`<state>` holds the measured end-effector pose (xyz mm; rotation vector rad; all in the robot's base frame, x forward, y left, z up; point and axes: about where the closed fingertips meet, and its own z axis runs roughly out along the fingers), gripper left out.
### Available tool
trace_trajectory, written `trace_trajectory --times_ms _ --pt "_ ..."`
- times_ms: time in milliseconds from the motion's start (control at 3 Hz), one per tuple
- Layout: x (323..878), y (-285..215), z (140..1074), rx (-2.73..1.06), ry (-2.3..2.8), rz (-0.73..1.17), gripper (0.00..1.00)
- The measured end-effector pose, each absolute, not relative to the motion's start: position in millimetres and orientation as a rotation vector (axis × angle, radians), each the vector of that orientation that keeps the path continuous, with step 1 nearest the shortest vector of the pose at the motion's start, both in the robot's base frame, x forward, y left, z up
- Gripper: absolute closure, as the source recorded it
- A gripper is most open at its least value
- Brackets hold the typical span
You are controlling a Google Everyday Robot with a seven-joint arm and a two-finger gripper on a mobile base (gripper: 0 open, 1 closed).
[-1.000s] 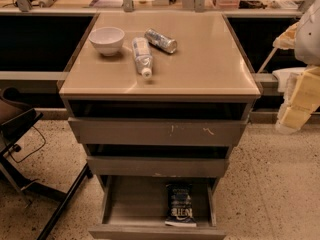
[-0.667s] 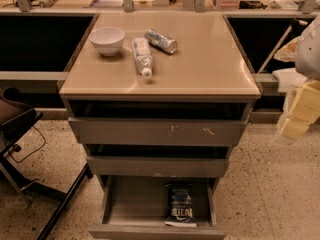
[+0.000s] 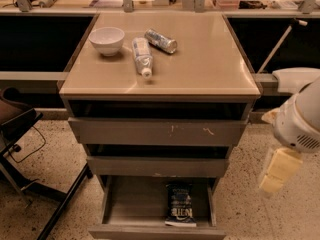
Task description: Pick blue chip bag from bottom drawer and place on counter
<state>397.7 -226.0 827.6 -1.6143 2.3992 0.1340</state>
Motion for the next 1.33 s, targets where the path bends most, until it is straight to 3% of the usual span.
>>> trace_trajectory --times_ms 333,1000,1333 --pt "377 -242 758 -1.585 2.532 0.208 0.00" --pt "381 -232 739 -1.600 2.537 0.255 0.00" --pt "380 -184 664 -1.629 2.493 0.485 0.00"
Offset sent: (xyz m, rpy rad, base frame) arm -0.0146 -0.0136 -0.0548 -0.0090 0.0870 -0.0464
